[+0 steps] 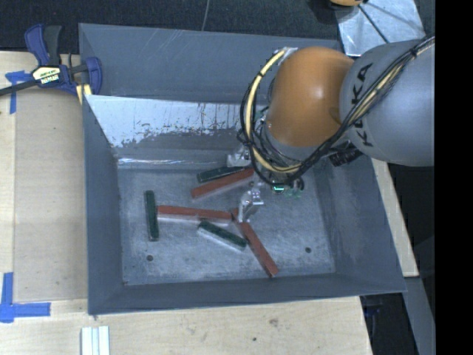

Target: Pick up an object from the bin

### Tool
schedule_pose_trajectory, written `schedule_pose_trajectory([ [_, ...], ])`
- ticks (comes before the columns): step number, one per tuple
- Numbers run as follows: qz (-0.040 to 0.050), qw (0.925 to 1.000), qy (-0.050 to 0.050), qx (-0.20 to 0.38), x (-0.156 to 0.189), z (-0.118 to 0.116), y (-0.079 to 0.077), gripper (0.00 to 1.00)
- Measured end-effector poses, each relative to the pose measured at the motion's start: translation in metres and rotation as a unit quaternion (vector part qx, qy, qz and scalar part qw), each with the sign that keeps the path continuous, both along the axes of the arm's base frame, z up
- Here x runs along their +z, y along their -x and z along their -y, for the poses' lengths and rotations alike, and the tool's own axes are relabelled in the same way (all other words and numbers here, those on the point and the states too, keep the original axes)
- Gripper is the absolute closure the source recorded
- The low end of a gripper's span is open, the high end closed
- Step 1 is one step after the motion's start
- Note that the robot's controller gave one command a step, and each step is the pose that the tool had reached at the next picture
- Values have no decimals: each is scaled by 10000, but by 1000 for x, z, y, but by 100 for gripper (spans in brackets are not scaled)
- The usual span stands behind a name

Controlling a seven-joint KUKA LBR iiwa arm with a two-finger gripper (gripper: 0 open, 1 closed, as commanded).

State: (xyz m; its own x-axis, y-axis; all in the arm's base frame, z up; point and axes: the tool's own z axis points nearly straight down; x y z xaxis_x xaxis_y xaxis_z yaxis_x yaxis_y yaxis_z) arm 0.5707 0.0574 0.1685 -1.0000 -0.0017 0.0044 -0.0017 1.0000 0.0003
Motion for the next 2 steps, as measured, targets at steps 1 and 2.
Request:
schedule_pose_trajectory([
  [1, 39, 10000, -1, -4, 4, 0, -2, 0],
  [2, 119, 9999, -9, -31, -90, -3, -5, 100],
])
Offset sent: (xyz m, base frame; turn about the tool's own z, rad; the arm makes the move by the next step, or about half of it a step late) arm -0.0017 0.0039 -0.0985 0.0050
